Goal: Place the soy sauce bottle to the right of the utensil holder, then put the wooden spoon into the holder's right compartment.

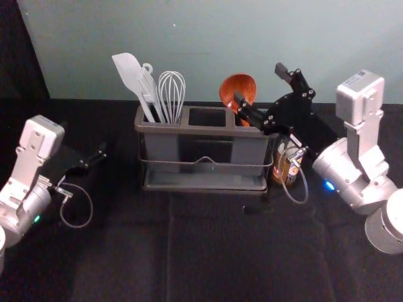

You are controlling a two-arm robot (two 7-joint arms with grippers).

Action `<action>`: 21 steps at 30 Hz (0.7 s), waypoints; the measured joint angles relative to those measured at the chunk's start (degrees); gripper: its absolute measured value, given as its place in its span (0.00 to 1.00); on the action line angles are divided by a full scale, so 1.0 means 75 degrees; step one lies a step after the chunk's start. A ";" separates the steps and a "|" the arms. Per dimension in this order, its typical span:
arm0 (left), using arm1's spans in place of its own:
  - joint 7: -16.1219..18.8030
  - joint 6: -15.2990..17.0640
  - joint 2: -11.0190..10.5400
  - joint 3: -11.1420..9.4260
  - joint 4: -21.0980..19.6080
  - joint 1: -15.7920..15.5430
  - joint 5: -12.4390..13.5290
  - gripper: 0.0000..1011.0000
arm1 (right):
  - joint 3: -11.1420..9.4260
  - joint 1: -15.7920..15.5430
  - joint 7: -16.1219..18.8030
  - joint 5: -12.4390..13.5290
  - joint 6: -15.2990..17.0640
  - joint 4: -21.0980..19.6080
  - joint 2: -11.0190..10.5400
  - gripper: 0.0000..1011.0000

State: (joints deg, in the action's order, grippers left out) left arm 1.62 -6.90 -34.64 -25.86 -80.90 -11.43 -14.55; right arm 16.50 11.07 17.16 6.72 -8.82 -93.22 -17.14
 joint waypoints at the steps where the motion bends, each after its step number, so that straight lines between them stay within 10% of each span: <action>1: 0.0000 0.0000 0.0000 0.0000 0.0000 -0.0001 0.0001 0.99 | -0.0017 -0.0038 -0.0032 -0.0025 0.0010 -0.0079 -0.0010 0.99; 21: 0.0000 0.0000 0.0000 0.0001 0.0000 0.0000 0.0000 0.99 | -0.1080 -0.2063 -0.0242 0.0053 0.0293 -0.2251 -0.0615 0.99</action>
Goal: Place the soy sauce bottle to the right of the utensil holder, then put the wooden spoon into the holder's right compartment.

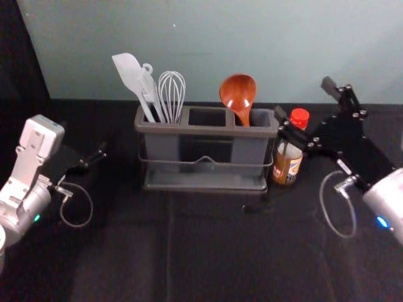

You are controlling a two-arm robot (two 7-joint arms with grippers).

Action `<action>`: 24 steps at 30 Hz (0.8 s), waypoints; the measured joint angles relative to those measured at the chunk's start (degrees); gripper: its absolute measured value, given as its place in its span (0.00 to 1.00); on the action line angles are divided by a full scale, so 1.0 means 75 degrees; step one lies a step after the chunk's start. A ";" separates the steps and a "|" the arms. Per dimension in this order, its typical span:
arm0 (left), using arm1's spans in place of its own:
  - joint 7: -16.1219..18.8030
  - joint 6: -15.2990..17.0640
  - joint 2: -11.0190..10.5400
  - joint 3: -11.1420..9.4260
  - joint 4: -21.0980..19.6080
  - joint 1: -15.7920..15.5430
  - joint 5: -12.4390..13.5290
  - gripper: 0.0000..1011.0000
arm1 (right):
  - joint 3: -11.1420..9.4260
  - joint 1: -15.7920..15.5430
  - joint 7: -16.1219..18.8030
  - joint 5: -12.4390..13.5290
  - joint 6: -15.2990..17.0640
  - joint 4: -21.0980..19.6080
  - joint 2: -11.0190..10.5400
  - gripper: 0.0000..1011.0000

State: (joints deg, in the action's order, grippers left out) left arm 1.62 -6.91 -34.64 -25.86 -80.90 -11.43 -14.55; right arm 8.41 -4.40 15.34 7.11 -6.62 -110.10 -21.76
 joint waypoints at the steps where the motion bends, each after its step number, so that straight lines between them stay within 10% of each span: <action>1: 0.0000 0.0000 0.0000 0.0000 0.0000 0.0000 0.0000 0.99 | -0.0047 -0.0089 -0.0014 0.0000 -0.0010 -0.0042 -0.0011 0.99; 12: 0.0000 0.0000 0.0000 -0.0001 0.0000 0.0000 0.0000 0.99 | -0.0576 -0.1107 -0.0320 -0.0128 -0.0427 0.0091 0.0169 0.99; 24: 0.0000 0.0000 0.0000 0.0000 0.0000 0.0000 0.0000 0.99 | -0.0637 -0.1299 -0.0229 0.0006 -0.0737 0.0967 0.0534 0.99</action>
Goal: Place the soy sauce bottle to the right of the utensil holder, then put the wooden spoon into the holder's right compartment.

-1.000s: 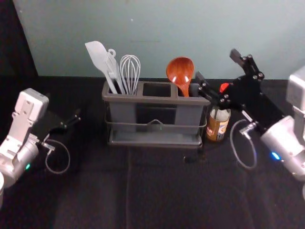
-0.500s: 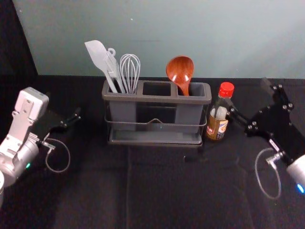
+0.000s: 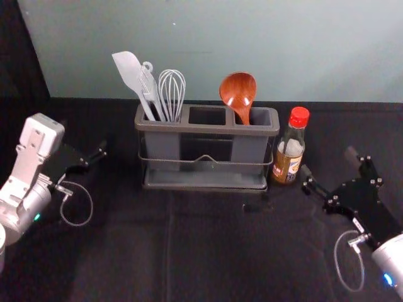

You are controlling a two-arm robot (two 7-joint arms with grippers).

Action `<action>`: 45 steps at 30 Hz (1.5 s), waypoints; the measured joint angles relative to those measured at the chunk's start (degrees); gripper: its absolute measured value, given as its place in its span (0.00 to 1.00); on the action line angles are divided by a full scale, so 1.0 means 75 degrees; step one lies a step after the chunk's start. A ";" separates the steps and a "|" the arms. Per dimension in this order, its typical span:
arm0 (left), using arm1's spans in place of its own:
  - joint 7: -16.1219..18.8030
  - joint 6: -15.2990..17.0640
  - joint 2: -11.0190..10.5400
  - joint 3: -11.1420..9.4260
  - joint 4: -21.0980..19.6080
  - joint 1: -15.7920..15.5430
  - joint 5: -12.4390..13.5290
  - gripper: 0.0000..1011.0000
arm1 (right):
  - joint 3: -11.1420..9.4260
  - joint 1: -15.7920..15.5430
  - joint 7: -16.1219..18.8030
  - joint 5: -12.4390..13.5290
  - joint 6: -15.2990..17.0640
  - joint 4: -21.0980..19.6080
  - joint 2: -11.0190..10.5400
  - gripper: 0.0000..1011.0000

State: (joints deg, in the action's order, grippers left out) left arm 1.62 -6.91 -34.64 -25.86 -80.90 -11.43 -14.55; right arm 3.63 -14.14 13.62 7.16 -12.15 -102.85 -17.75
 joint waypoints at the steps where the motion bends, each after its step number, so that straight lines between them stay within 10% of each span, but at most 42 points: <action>1: 0.0000 0.0000 0.0000 0.0000 0.0000 0.0000 0.0000 0.99 | 0.0011 0.0032 0.0025 0.0047 0.0005 0.0128 0.0039 0.99; 18: 0.0000 0.0000 0.0000 0.0000 0.0000 0.0000 0.0000 0.99 | 0.0146 0.0394 -0.0072 -0.0008 -0.0008 0.1108 0.0401 0.99; 45: 0.0000 0.0000 0.0000 0.0000 0.0000 0.0000 0.0000 0.99 | 0.0134 0.0403 -0.0153 -0.0081 0.0009 0.1153 0.0437 0.99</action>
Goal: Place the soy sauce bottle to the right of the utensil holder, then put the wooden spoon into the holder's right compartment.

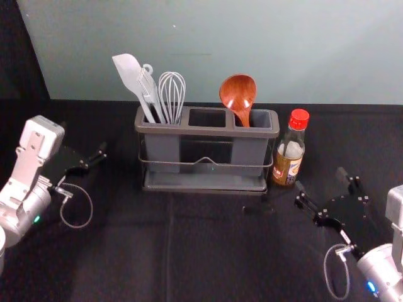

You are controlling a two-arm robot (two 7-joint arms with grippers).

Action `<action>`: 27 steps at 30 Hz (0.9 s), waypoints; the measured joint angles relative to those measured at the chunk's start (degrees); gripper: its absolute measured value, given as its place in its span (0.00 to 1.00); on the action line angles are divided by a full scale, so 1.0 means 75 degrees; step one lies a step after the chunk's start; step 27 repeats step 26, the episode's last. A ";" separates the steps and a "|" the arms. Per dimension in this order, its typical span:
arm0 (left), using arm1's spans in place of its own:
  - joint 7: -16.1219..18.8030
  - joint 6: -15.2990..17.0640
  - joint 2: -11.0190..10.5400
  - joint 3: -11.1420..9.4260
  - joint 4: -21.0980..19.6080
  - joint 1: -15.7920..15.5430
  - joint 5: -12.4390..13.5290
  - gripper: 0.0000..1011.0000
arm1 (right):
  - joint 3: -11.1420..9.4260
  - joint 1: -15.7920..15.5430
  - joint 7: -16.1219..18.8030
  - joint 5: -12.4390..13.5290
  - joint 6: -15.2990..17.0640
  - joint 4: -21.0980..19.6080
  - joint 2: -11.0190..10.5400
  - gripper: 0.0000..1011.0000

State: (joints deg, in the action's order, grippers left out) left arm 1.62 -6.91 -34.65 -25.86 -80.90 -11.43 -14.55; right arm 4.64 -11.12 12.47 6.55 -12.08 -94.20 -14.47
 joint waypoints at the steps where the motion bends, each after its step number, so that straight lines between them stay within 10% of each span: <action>1: 0.0000 0.0000 0.0000 0.0000 0.0000 0.0000 0.0000 0.99 | 0.0000 0.0000 0.0003 0.0001 0.0000 -0.0001 -0.0001 0.99; 27: 0.0000 0.0000 0.0000 0.0000 0.0000 0.0000 0.0000 0.99 | 0.0000 0.0000 0.0017 0.0009 -0.0012 -0.0004 -0.0006 0.99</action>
